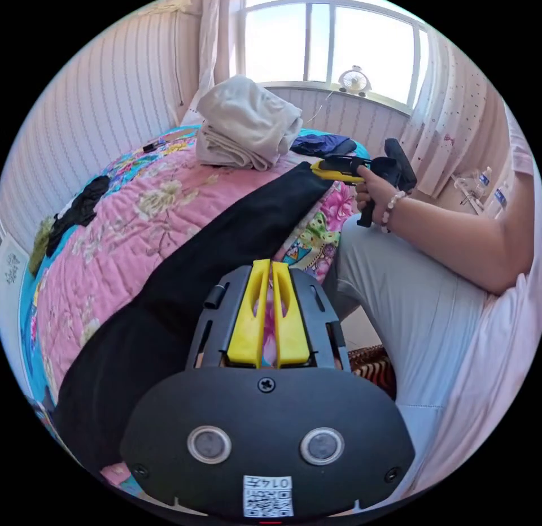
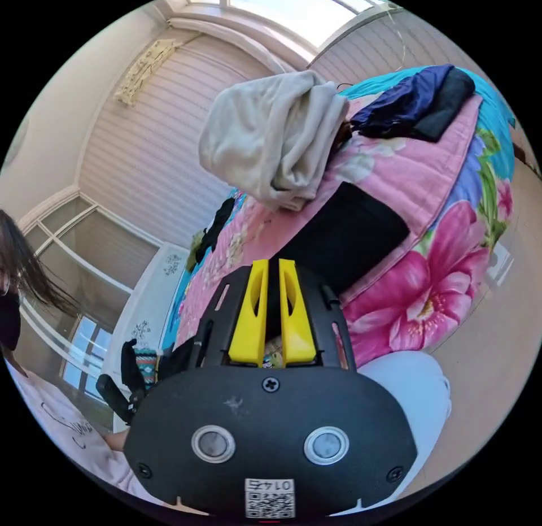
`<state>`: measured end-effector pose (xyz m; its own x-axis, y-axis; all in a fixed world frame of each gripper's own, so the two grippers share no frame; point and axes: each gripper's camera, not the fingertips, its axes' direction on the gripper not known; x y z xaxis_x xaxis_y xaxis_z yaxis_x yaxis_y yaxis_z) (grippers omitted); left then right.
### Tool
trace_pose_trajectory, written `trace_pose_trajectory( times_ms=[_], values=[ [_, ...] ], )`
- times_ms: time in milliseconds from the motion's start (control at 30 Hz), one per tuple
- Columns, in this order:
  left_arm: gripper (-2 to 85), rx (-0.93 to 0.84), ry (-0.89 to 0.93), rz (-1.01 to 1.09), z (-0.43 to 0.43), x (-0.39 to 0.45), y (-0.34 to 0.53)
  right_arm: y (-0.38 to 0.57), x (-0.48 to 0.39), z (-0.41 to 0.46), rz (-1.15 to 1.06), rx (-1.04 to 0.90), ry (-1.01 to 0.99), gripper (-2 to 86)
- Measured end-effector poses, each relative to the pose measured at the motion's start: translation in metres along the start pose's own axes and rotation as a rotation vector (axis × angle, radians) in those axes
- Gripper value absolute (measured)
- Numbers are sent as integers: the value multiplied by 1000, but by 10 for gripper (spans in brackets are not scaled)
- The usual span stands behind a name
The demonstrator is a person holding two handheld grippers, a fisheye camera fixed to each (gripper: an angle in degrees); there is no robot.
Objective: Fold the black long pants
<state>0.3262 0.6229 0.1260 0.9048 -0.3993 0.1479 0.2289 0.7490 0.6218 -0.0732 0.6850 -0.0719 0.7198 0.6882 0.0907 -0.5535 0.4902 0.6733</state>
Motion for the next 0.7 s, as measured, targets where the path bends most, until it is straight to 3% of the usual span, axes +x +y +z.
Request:
trace_pose_trajectory(
  times_ms=[133, 200, 533, 700],
  values=[
    [75, 27, 36, 69, 21, 5, -58, -23, 54, -44, 97, 164, 105, 76],
    [87, 1, 61, 75, 35, 5, -87, -30, 70, -54, 137, 159, 179, 89],
    [95, -100, 262, 258, 122, 42, -242, -40, 127, -54, 260, 68, 134, 125],
    [104, -256, 275, 294, 178, 62, -274, -37, 129, -54, 253, 76, 149, 131]
  ],
)
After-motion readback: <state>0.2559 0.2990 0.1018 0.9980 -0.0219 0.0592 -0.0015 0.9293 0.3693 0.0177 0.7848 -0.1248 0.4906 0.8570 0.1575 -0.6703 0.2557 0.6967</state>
